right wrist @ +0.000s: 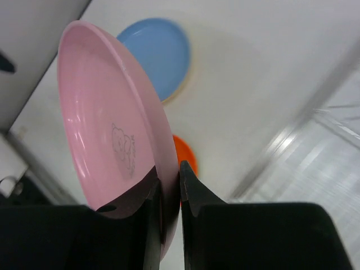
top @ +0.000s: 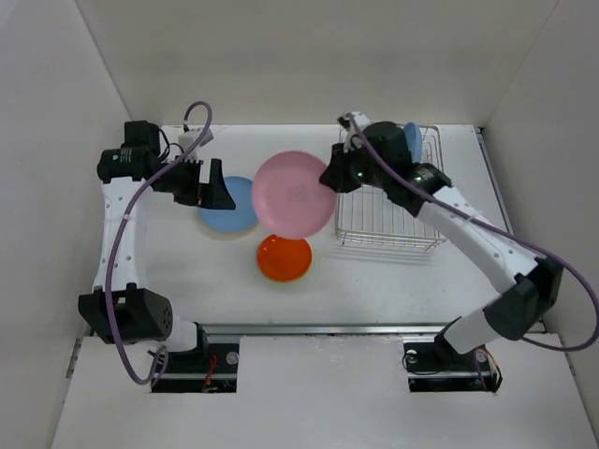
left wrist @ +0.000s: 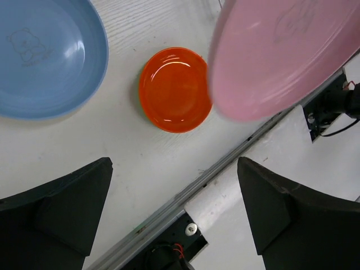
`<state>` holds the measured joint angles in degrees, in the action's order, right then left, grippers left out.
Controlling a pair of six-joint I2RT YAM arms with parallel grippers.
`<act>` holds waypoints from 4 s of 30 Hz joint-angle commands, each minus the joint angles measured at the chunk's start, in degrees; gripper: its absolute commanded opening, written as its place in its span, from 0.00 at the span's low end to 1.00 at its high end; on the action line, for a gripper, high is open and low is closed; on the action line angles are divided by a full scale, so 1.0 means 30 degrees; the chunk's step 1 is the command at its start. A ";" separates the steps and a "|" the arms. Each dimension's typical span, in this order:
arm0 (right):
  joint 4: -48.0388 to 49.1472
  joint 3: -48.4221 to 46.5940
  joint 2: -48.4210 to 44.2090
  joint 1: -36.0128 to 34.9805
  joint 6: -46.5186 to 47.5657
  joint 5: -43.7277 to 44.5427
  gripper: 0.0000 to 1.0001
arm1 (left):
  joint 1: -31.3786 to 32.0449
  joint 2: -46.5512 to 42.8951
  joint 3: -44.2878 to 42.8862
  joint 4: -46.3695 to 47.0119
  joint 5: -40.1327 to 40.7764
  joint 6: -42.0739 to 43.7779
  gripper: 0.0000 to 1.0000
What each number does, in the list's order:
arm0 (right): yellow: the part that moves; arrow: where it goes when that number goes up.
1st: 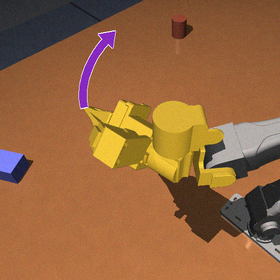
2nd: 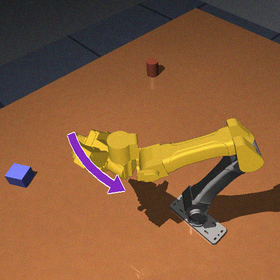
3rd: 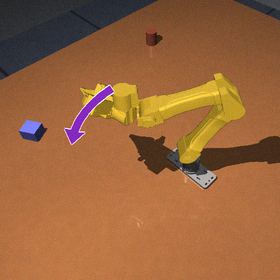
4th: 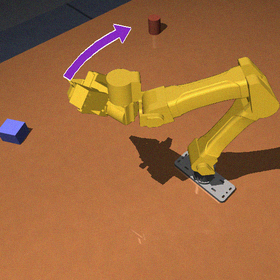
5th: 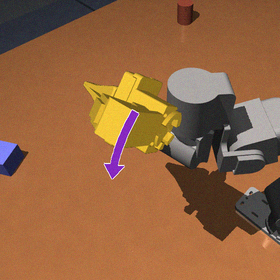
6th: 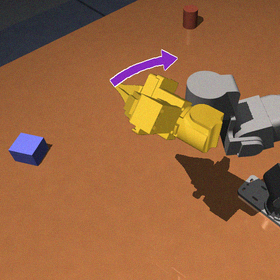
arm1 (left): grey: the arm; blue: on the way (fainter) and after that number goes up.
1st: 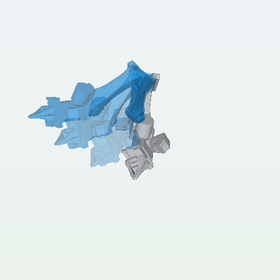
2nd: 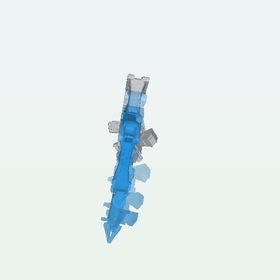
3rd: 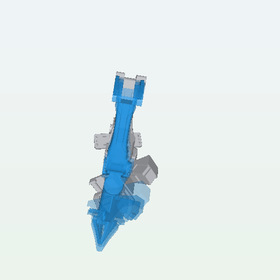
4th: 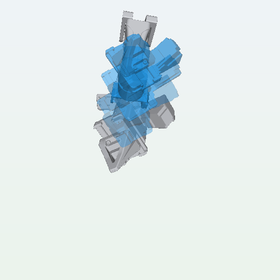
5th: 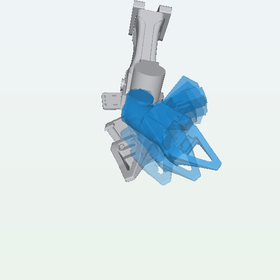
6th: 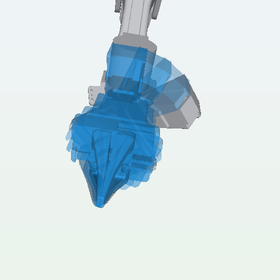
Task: Unload the plates from the dish rack
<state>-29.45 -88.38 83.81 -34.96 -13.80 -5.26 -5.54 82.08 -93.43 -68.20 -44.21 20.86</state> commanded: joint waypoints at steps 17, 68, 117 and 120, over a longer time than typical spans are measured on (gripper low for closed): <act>0.7327 -0.1683 0.6692 -0.2936 -0.2020 -0.8154 0.02 | 0.0675 0.0940 0.2871 0.1375 0.3744 -0.0040 0.00; 0.0589 -0.0861 0.0837 0.0872 -0.5303 0.3479 0.80 | -0.0995 0.9907 -0.2285 0.5037 1.0806 -0.4376 0.64; -0.3864 -0.6927 0.7726 0.7612 -0.3048 1.4111 0.11 | -0.0028 0.2756 0.0000 0.3165 0.7821 -0.2472 0.79; -0.3864 -0.7481 0.6404 0.7144 -0.2257 1.5576 0.04 | -0.0028 0.2756 -0.0205 0.2962 0.7821 -0.2472 0.79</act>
<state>-44.71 -107.72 112.25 -12.23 -21.32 35.73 -5.48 93.03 -94.08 -58.46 -19.55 12.64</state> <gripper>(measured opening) 0.252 0.786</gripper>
